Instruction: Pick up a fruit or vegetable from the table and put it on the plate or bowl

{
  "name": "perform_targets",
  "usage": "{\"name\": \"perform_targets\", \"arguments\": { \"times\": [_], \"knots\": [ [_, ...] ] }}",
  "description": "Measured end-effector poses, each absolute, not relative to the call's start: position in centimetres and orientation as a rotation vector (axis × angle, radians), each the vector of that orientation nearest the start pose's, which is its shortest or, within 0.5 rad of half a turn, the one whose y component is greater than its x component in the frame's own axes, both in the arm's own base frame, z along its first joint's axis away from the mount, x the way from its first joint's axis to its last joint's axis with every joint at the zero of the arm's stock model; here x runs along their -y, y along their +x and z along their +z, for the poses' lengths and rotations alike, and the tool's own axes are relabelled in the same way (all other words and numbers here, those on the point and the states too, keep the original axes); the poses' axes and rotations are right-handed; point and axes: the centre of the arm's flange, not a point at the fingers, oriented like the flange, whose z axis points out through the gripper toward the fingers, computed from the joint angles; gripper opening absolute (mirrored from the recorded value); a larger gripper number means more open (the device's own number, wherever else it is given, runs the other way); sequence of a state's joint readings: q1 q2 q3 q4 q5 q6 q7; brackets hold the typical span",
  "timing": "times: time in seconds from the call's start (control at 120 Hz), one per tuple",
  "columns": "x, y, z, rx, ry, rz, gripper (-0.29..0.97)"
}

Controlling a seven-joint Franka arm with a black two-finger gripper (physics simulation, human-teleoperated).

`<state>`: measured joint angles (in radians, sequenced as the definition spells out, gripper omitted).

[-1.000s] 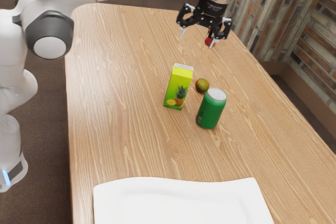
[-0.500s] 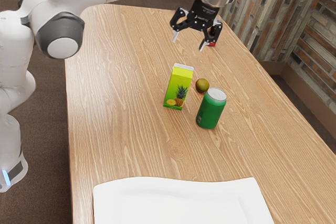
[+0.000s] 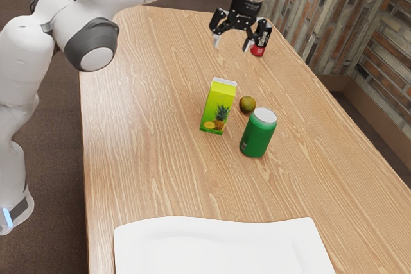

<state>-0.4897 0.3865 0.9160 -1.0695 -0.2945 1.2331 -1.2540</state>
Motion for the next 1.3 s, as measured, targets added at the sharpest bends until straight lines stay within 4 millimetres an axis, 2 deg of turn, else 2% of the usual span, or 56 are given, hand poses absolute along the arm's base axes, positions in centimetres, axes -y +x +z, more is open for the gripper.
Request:
{"name": "perform_targets", "arguments": {
  "times": [0.092,0.125,0.192,0.267,0.475,0.633,0.892,0.967,1.008,1.05,1.208,1.3],
  "knots": [
    [-9.2,59.6,66.0,2.169,-2.154,0.077,0.68],
    [-8.8,60.2,65.2,2.153,-2.151,0.081,0.68],
    [-7.2,61.7,63.3,2.110,-2.168,0.080,0.68],
    [-4.9,63.3,62.1,2.067,-2.229,0.046,0.68],
    [-3.8,65.2,62.5,2.051,-2.365,-0.096,0.68],
    [-2.6,66.0,62.5,1.964,-2.473,-0.142,0.68],
    [-4.6,66.3,62.1,1.891,-2.534,-0.163,0.68],
    [-7.5,66.1,62.0,1.922,-2.509,-0.167,0.68],
    [-9.9,66.1,61.4,1.954,-2.478,-0.159,0.68],
    [-11.2,66.3,60.6,1.966,-2.463,-0.144,0.68],
    [-11.0,67.7,57.7,1.917,-2.485,-0.111,0.68],
    [-12.5,68.1,56.3,1.926,-2.472,-0.102,0.68]
  ]
}}
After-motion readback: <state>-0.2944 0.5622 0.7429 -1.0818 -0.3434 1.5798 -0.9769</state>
